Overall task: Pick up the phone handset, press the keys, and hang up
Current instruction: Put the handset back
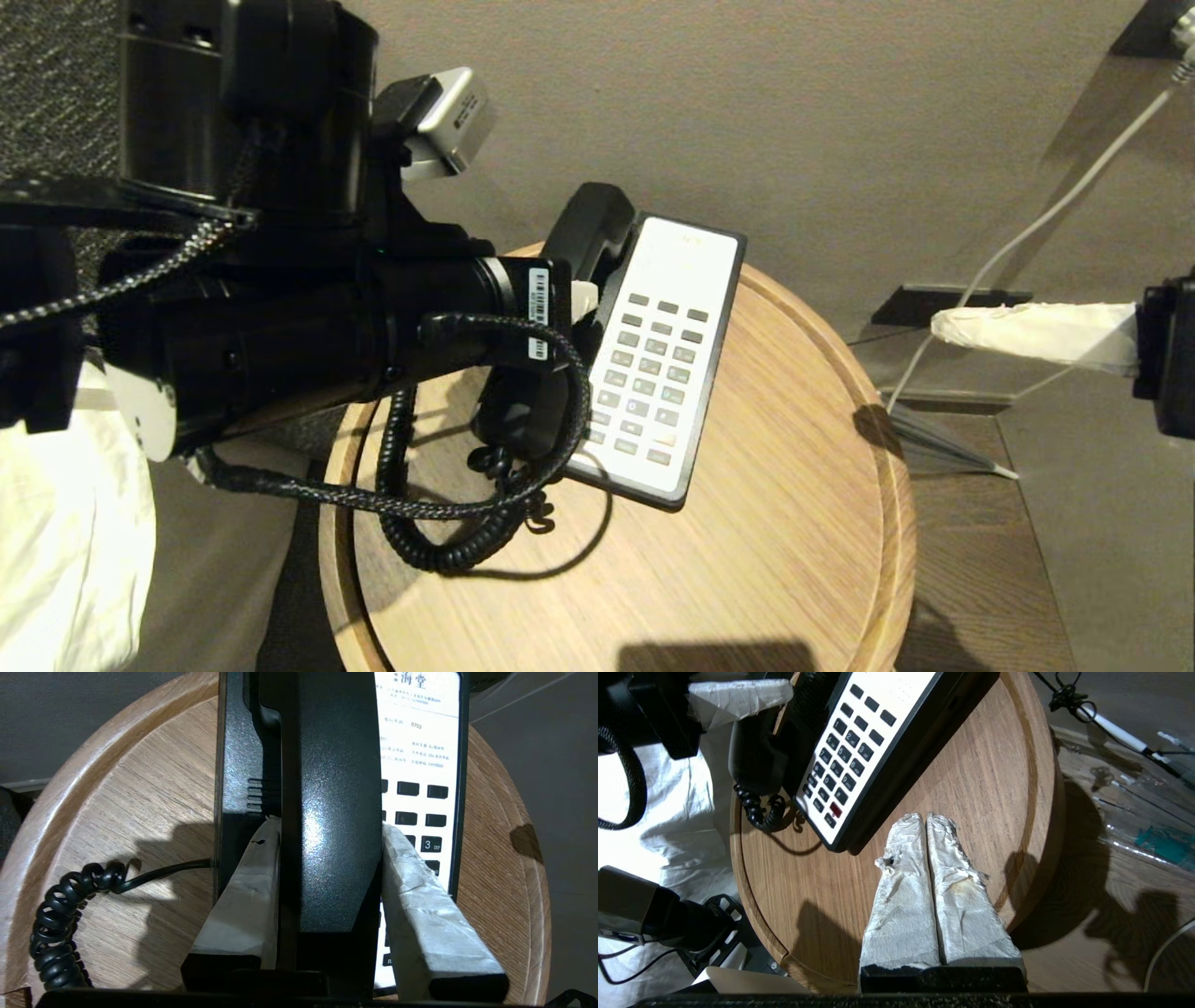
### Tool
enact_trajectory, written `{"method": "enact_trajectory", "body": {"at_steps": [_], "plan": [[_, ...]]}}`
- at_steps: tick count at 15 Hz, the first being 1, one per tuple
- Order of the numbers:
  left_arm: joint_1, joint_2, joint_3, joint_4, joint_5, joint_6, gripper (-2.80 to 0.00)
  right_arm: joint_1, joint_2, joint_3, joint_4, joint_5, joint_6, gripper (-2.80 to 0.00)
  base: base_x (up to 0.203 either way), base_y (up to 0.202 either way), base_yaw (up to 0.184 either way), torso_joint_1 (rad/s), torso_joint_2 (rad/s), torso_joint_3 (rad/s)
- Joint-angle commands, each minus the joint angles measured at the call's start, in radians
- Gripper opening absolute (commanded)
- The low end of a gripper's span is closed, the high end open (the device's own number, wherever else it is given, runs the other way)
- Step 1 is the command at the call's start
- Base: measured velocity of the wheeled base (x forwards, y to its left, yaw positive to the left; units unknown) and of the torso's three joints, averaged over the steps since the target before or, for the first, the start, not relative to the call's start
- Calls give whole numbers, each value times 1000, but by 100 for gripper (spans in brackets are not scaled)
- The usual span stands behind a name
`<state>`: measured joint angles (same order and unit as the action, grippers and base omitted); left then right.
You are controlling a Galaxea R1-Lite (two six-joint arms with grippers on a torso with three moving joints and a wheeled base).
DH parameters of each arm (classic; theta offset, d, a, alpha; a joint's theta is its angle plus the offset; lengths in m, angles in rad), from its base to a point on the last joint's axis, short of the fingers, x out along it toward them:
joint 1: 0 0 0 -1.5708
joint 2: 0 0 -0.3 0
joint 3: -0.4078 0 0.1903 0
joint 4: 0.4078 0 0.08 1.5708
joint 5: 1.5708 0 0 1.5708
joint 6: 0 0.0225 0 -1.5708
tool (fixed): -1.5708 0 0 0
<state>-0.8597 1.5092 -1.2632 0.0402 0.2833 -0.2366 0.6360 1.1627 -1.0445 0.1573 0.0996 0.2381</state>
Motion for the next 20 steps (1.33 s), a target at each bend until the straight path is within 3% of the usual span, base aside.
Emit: {"method": "enact_trajectory", "body": {"at_steps": [1, 11, 20], "plan": [[14, -5, 7, 0, -2, -1, -280, 2, 5, -5, 2, 0, 1, -280, 0, 0, 0, 0, 0, 0], [45, 32, 5, -3, -68, -1, -280, 2, -2, -8, 5, 0, 0, -280, 0, 0, 0, 0, 0, 0], [99, 17, 11, 3, -187, 34, -280, 23, 0, -2, 5, 0, 0, -280, 0, 0, 0, 0, 0, 0]]}}
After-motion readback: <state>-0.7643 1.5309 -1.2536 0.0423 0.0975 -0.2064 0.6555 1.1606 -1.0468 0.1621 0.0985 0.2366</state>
